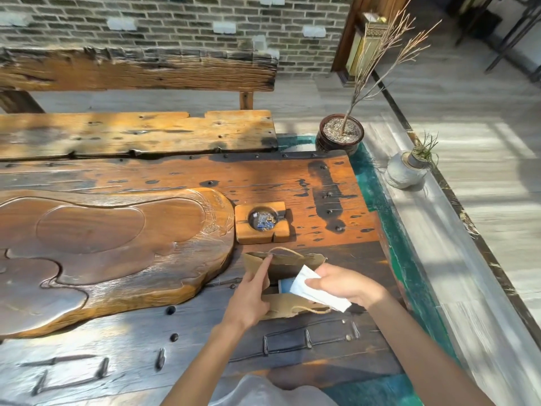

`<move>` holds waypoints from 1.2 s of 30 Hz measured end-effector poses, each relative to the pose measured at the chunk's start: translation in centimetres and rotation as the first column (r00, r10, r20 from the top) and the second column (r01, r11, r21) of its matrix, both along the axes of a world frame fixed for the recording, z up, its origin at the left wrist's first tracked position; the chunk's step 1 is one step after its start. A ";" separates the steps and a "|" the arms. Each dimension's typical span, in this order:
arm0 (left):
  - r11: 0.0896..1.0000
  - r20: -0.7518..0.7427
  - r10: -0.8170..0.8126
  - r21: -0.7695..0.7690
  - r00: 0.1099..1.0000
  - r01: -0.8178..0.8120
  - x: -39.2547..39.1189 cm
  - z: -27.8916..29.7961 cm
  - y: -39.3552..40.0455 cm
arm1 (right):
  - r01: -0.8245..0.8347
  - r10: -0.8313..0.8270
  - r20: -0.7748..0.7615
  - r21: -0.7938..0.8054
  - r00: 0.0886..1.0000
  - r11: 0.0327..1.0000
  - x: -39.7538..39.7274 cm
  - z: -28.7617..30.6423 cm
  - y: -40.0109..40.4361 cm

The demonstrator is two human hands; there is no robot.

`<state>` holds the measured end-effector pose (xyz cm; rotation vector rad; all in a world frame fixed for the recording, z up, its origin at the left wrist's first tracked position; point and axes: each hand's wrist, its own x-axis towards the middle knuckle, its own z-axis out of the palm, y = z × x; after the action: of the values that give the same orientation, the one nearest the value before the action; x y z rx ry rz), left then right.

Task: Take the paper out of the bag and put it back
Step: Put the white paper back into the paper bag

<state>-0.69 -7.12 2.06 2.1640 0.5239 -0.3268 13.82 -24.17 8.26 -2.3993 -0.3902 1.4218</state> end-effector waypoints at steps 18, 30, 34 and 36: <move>0.999 0.130 0.041 0.015 0.991 -0.044 1.0 -0.5 0.8 | -0.283 0.271 0.154 0.067 0.950 0.957 -0.3 -3.9 6.7; 0.967 0.076 0.253 0.013 0.964 -0.255 1.1 -0.3 1.1 | -0.047 0.033 -0.154 -0.089 0.988 0.995 3.1 -7.0 6.7; 0.964 0.043 0.267 -0.006 0.963 -0.267 1.1 -0.2 1.0 | 0.144 -0.209 -0.372 -0.194 0.905 0.970 3.1 -8.2 6.2; 0.964 0.030 0.265 -0.016 0.964 -0.264 1.0 -0.2 1.0 | 0.136 -0.197 -0.356 -0.188 0.914 0.973 2.6 -9.4 6.2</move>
<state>0.32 -6.14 1.84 2.0523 0.7811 -0.1481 16.37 -18.02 -1.17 -2.1435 0.0257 1.8351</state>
